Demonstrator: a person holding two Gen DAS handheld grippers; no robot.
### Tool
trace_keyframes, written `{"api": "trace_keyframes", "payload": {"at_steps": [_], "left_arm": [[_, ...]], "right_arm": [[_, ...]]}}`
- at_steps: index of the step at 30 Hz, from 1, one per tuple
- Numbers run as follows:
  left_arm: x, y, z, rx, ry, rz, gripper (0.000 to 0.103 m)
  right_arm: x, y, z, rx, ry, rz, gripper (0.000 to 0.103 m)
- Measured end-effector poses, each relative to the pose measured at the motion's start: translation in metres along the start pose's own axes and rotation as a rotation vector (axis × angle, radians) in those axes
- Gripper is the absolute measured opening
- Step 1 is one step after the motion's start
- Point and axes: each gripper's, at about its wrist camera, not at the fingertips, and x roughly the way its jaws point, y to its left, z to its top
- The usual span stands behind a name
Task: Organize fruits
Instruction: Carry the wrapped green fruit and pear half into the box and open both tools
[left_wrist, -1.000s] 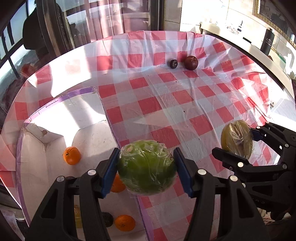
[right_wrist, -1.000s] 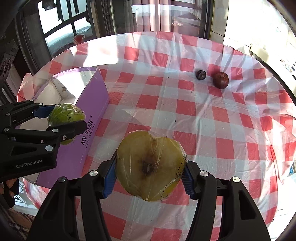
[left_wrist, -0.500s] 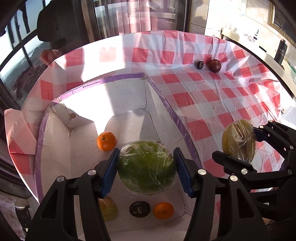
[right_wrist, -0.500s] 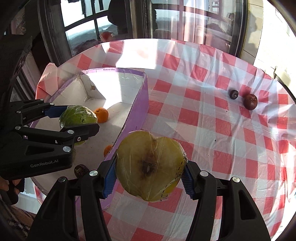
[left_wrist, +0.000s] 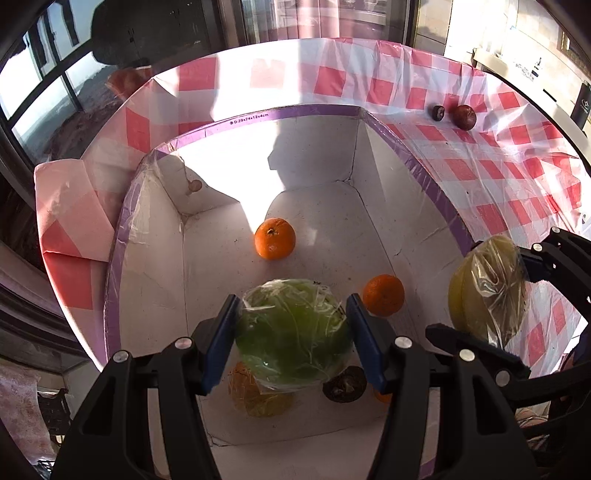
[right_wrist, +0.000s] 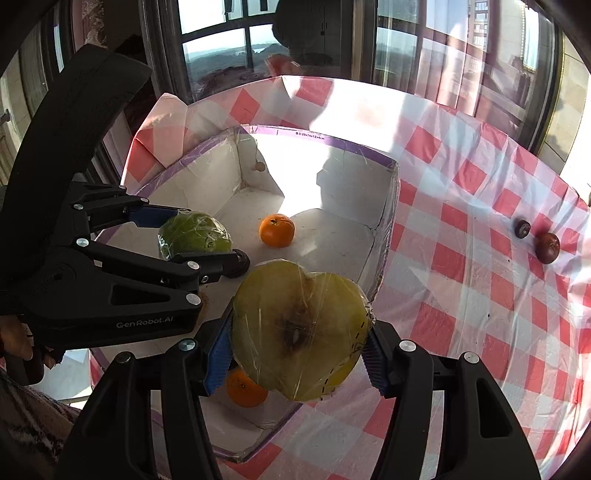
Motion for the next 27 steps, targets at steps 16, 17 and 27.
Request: {"api": "trace_keyframes", "payload": {"at_steps": [16, 17, 27], "left_arm": [[0.027, 0.037, -0.030, -0.020, 0.099, 0.034, 0.059], [0.028, 0.038, -0.031, -0.023, 0.104, 0.032, 0.059], [0.029, 0.036, -0.028, -0.026, 0.098, 0.059, 0.071]], "right_arm": [[0.036, 0.030, -0.005, -0.066, 0.097, -0.021, 0.059], [0.036, 0.030, -0.005, -0.065, 0.098, -0.021, 0.059], [0.038, 0.028, -0.002, -0.055, 0.095, -0.013, 0.063]]}}
